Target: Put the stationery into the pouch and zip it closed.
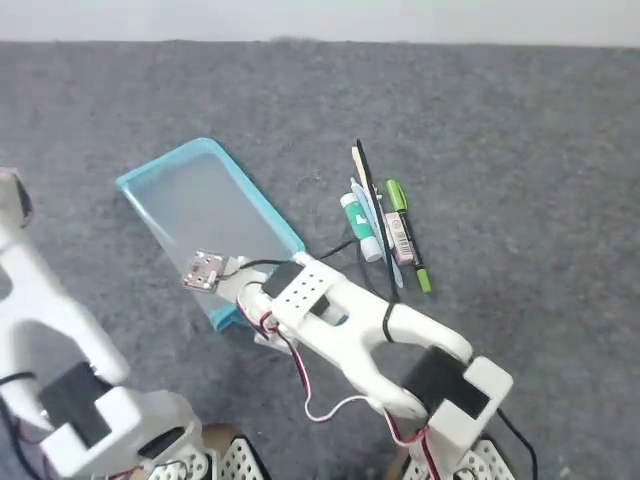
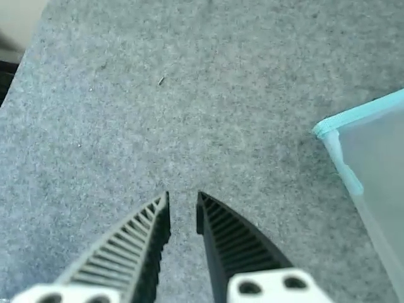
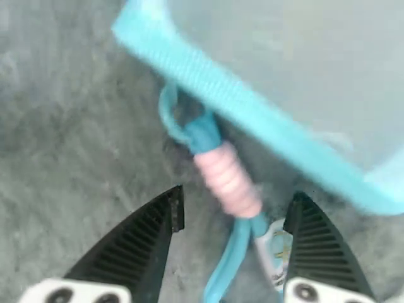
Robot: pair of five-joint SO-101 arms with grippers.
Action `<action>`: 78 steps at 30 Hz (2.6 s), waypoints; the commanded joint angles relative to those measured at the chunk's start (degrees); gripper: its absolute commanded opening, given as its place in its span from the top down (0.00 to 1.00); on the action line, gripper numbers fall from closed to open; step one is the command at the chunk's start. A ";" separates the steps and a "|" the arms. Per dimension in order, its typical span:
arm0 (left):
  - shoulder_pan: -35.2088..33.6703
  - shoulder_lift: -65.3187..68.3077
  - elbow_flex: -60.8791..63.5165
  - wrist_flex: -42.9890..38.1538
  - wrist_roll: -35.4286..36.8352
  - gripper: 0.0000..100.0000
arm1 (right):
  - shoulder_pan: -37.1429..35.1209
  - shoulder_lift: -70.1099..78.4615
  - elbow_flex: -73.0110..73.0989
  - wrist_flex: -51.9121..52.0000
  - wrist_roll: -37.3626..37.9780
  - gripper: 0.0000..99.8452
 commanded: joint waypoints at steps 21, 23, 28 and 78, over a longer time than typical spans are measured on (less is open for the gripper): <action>0.26 -0.62 -3.30 0.53 -0.53 0.93 | 3.30 7.25 -11.43 3.65 0.53 0.98; 1.05 -1.67 -3.38 0.79 -0.88 0.93 | 6.11 7.16 -15.12 8.57 0.26 1.00; 5.54 -9.58 -3.03 7.65 -3.34 0.93 | 13.32 3.12 -22.68 15.96 -4.31 0.99; 38.86 -74.55 53.14 7.56 2.37 0.69 | 4.88 -43.56 -5.89 15.60 -11.78 0.99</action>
